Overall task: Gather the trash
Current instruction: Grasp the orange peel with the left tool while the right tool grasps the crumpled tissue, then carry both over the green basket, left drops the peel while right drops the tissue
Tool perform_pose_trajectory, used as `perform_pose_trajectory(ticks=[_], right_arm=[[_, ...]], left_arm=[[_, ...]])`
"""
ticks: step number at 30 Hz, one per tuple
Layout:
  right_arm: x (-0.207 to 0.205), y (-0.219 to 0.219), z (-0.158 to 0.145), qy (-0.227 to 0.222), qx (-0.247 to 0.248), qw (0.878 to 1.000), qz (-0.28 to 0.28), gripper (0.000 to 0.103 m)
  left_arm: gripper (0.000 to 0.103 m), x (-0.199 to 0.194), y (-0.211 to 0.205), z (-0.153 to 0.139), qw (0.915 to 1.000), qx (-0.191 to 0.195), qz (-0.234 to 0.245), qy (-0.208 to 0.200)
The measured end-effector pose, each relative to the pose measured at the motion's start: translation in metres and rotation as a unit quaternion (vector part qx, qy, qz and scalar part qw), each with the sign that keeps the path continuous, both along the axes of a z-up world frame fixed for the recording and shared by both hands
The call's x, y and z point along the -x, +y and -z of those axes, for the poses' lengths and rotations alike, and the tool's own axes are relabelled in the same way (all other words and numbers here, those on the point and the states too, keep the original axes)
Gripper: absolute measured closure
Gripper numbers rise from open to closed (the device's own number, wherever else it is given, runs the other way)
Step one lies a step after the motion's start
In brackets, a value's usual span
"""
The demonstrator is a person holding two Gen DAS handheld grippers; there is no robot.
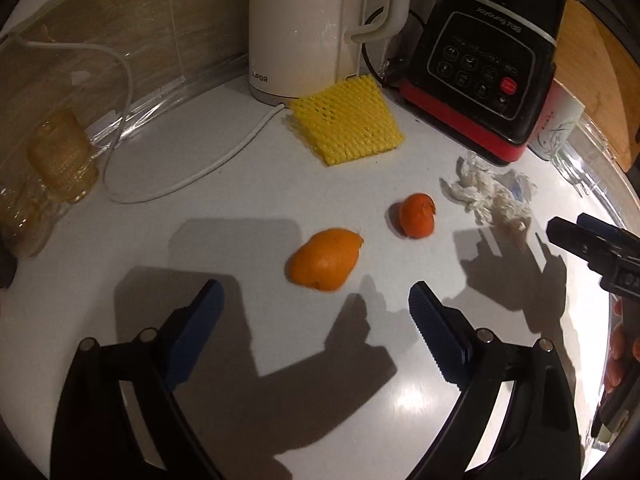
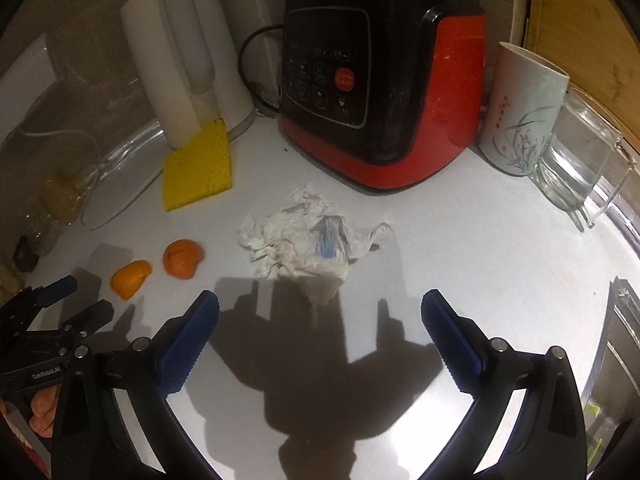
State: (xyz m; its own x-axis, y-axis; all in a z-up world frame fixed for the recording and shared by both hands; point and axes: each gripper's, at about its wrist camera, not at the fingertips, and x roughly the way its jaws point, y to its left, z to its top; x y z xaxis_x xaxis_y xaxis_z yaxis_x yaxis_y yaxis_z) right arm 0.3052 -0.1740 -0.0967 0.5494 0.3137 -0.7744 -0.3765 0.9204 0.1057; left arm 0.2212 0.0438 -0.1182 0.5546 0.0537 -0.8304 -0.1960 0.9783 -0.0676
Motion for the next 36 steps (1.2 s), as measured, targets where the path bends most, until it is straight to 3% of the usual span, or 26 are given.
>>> perform_pose_trajectory(ticks=[6,8,10,11,13,15,18,27,36], right_arm=[[-0.036,0.016,0.016,0.005,0.015,1.000,-0.005,0.003],[-0.041,0.019,0.018,0.004,0.015,1.000,-0.008,0.004],[-0.044,0.022,0.019,0.007,0.015,1.000,-0.013,0.012],[-0.046,0.024,0.021,0.010,0.014,1.000,-0.015,0.018],[-0.049,0.025,0.022,0.019,0.011,1.000,-0.017,0.036],[-0.052,0.025,0.025,0.035,-0.002,0.999,-0.020,0.066],[-0.051,0.022,0.026,0.043,-0.010,0.999,-0.021,0.077],[-0.007,-0.004,-0.002,0.027,-0.033,0.999,-0.026,0.078],[0.111,-0.057,-0.036,0.017,-0.061,0.998,-0.025,0.078]], left_arm=[[0.026,-0.026,0.004,0.016,0.9998,0.005,-0.001,0.017],[0.032,-0.030,0.004,0.020,0.9998,0.005,0.000,0.021],[0.043,-0.031,0.002,0.022,0.9998,-0.010,0.001,0.019],[0.046,-0.031,0.000,0.022,0.9997,-0.017,0.003,0.018],[0.061,-0.031,-0.002,0.022,0.9996,-0.020,0.008,0.017],[0.071,-0.032,-0.004,0.020,0.9996,-0.018,0.014,0.018],[0.085,-0.031,-0.009,0.019,0.9994,-0.019,0.021,0.018],[0.087,0.001,-0.028,-0.002,0.9995,-0.013,0.024,0.016],[0.087,0.094,-0.077,-0.043,0.9992,-0.003,0.039,-0.009]])
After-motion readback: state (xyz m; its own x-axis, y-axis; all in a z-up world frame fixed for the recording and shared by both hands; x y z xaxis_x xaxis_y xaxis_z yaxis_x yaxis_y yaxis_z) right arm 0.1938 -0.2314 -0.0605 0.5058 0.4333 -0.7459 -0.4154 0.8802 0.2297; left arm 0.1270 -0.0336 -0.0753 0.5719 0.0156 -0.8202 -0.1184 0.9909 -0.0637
